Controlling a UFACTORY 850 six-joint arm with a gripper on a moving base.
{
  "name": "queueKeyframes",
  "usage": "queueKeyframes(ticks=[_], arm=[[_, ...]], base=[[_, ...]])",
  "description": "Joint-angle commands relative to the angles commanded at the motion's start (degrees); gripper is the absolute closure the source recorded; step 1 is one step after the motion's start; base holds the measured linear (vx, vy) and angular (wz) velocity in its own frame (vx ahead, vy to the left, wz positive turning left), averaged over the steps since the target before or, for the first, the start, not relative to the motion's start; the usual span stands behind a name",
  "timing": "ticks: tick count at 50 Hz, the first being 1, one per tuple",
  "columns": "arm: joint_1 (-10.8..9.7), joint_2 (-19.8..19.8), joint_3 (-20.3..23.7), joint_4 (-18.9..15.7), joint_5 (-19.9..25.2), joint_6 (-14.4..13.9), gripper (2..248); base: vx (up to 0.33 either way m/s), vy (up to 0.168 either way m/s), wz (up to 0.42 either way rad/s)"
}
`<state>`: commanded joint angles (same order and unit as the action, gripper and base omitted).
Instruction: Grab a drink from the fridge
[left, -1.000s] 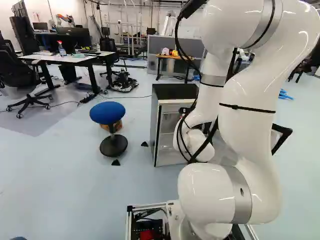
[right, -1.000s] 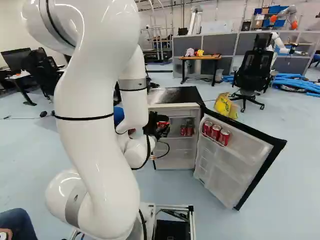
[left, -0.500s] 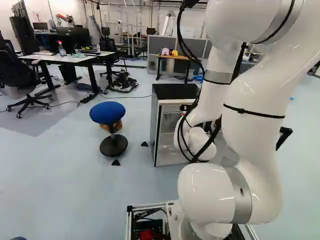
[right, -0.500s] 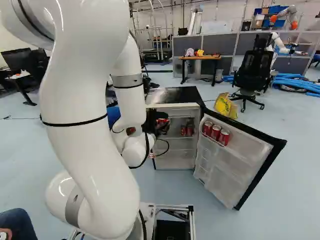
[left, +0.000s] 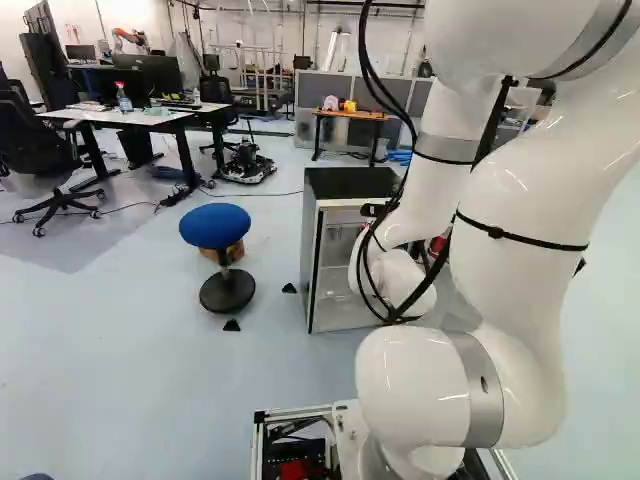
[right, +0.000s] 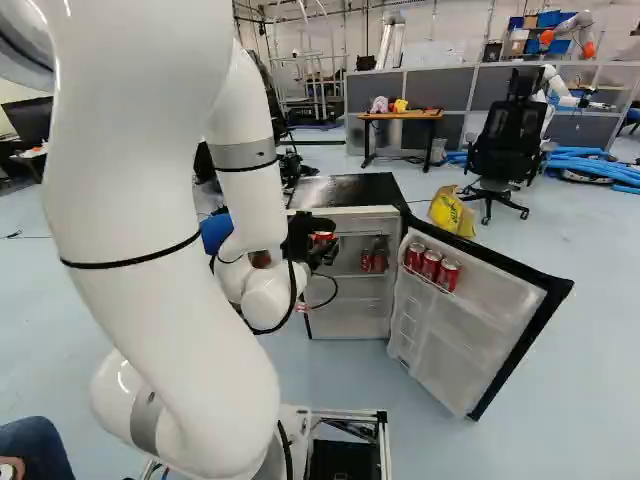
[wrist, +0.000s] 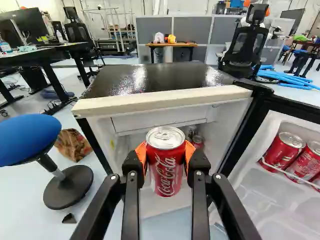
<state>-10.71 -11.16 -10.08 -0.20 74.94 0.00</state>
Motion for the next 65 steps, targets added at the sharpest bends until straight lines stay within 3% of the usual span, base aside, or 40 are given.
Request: queueKeyframes(ticks=[65], arm=[[1.4,8.9,-2.1,3.5,-11.8,0.0,154]], base=[[0.0,0.0,0.0]])
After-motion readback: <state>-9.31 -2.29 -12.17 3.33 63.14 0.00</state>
